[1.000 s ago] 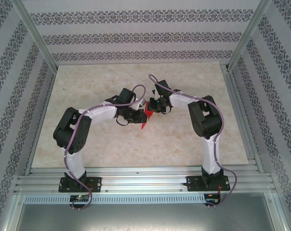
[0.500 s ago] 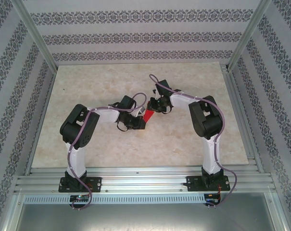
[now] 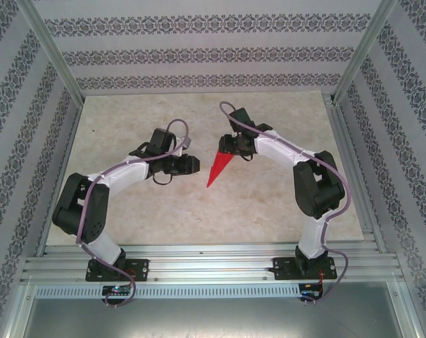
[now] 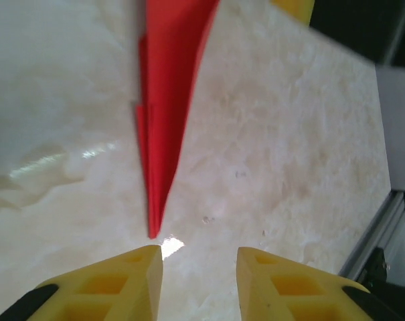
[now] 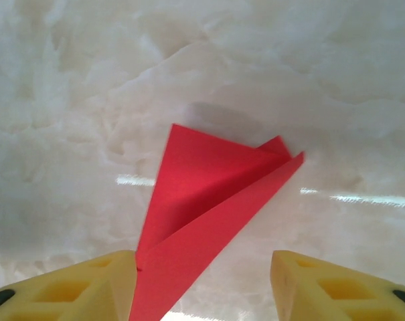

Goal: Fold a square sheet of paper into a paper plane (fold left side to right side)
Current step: Fold the wing for the fifth time at the center of the table, then move the paper plane to the center of the table.

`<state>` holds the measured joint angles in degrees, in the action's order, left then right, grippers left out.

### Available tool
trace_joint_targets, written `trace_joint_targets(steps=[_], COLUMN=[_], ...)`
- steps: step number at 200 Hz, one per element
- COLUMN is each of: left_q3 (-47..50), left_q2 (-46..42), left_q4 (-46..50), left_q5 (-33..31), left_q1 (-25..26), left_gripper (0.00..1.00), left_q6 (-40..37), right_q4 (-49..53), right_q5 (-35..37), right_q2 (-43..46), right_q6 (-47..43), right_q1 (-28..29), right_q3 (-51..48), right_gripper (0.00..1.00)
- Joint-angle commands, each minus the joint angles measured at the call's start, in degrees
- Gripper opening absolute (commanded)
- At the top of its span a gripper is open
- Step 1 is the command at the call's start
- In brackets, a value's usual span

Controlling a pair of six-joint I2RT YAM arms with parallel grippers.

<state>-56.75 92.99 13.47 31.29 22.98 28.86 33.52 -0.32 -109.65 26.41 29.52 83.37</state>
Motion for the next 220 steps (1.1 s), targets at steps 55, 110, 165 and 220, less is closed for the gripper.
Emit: trace_joint_targets(steps=[55,110,165,220], left_q3=[9.2,9.1,8.3,7.5], left_q2=[-5.5,-6.4,-6.4,-6.0], left_q4=[-3.9,-1.9,-0.9,-0.6], left_q5=[-11.2,-12.1,-12.3,-11.9], left_q1=[-4.3,-4.3,-4.3,-4.3], left_gripper=[0.40,0.41,0.41,0.41], left_q6=[6.8,5.8,5.1,4.9], right_q4=[10.8,8.2,-1.6,-6.3], right_q5=[11.2,6.8,-3.6,-15.3], right_q2=[-10.7,-10.4,-1.0,6.5], right_q6=[-1.3,1.2,-0.9,-9.0], right_q1=[6.5,4.4,-0.6,-7.8], right_q3=[9.9,5.6,-3.6,-10.6], right_gripper=[0.67,0.37,0.06,0.12])
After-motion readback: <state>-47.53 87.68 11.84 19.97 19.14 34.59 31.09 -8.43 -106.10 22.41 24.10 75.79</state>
